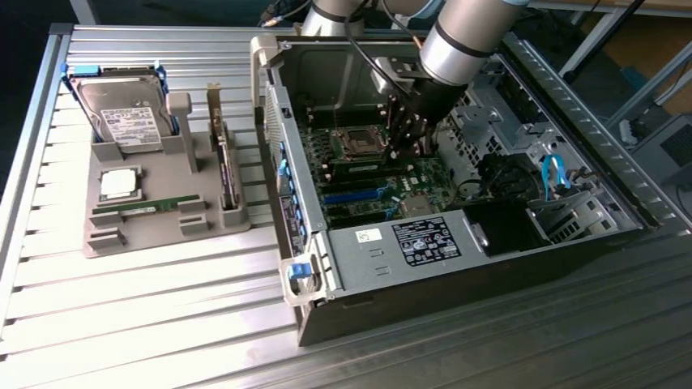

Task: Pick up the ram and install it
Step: 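Insert the ram into the slot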

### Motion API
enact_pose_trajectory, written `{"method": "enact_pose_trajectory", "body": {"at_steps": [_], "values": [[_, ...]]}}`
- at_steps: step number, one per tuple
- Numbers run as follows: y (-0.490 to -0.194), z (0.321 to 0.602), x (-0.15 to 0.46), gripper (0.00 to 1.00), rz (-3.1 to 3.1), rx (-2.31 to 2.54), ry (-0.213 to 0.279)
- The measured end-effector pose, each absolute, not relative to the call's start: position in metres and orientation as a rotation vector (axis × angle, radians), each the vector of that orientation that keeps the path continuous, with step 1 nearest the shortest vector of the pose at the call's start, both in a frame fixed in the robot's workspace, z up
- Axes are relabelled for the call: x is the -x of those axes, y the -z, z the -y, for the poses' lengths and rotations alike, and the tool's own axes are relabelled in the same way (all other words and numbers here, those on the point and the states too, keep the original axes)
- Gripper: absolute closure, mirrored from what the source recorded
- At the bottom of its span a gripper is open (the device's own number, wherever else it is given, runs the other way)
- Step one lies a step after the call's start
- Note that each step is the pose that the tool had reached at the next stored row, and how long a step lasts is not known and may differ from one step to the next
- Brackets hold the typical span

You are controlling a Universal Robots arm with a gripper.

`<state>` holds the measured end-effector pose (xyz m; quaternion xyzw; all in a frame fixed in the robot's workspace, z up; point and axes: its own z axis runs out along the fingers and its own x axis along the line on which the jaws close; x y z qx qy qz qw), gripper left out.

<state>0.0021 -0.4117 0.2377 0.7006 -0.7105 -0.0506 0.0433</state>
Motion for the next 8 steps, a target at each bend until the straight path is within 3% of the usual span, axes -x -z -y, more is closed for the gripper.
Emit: {"method": "enact_pose_trajectory", "body": {"at_steps": [8], "values": [[-0.2376,0.4104,-0.0021,0.87,2.172,-2.142,0.155]]}}
